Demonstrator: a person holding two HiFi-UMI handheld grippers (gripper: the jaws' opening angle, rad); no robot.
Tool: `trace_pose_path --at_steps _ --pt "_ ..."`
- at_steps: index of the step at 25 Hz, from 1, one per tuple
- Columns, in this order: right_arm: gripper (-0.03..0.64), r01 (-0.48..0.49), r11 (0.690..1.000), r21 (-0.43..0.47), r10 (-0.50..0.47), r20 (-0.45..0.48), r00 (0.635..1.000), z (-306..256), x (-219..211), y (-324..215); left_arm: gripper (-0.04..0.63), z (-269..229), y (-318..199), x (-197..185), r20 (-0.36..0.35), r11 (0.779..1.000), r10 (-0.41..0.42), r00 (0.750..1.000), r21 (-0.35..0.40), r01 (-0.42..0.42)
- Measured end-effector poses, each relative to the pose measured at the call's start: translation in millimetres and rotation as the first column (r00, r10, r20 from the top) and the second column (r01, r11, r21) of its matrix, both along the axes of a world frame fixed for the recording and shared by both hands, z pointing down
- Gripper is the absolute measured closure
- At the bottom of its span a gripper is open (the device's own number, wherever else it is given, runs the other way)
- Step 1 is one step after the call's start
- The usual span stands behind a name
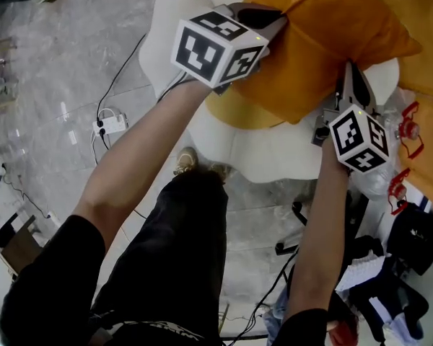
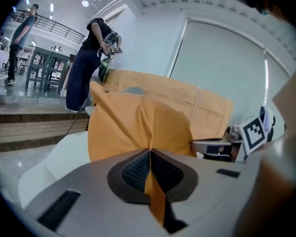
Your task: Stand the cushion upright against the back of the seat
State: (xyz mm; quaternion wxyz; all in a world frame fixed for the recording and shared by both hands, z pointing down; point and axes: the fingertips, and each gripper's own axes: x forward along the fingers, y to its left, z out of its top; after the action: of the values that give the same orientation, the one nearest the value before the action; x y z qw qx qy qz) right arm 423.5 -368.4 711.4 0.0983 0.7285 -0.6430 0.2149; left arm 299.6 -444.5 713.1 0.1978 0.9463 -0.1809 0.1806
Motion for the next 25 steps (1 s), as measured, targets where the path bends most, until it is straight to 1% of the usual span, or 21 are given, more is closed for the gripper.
trace_pose_path --at_steps 3,5,8,13,17,19,20,21,22,23,24,25 --pt "0.592 -0.015 1.000 0.015 0.015 -0.014 1.000 3 12 -1 0.583 4 -1 14 -0.009 0.999 0.014 1.000 0.031 -0.014" --pt "0.592 -0.005 1.000 0.017 0.006 -0.020 1.000 7 13 -1 0.583 10 -3 16 -0.011 0.999 0.009 1.000 0.031 -0.008" --pt "0.592 0.012 1.000 0.011 -0.012 -0.012 1.000 17 5 2 0.583 25 -3 10 0.005 1.000 -0.010 1.000 0.012 0.010" --pt "0.592 -0.013 1.000 0.024 0.013 0.006 1.000 25 -1 8 0.580 35 1 2 -0.001 1.000 -0.022 1.000 -0.014 0.022" --pt "0.591 -0.019 1.000 0.007 0.019 -0.017 1.000 25 -3 9 0.557 34 2 -2 0.023 1.000 -0.017 1.000 0.012 0.017" --pt "0.591 -0.022 1.000 0.001 0.022 -0.009 1.000 25 -2 9 0.549 33 3 -3 0.029 1.000 -0.012 1.000 0.008 0.012" --pt "0.586 -0.027 1.000 -0.010 0.027 -0.013 1.000 24 -2 10 0.534 32 2 -4 0.032 1.000 -0.012 0.999 0.005 0.012" --pt "0.568 -0.036 0.999 -0.029 0.036 -0.024 0.999 25 -2 12 0.513 30 1 -6 0.035 1.000 -0.013 0.999 0.004 0.013" --pt "0.534 -0.046 0.997 -0.055 0.044 -0.036 0.998 25 -3 16 0.491 27 0 -8 0.035 1.000 -0.014 0.999 0.001 0.014" --pt "0.466 -0.052 0.995 -0.082 0.049 -0.045 0.998 27 -6 20 0.458 23 -1 -11 0.036 1.000 -0.017 0.999 -0.007 0.017" --pt "0.423 -0.052 0.993 -0.105 0.047 -0.049 0.998 28 -10 25 0.425 20 -1 -14 0.039 1.000 -0.019 0.999 -0.018 0.020" --pt "0.422 -0.046 0.991 -0.123 0.040 -0.051 0.998 28 -16 30 0.416 17 0 -18 0.047 0.999 -0.021 0.999 -0.029 0.022"
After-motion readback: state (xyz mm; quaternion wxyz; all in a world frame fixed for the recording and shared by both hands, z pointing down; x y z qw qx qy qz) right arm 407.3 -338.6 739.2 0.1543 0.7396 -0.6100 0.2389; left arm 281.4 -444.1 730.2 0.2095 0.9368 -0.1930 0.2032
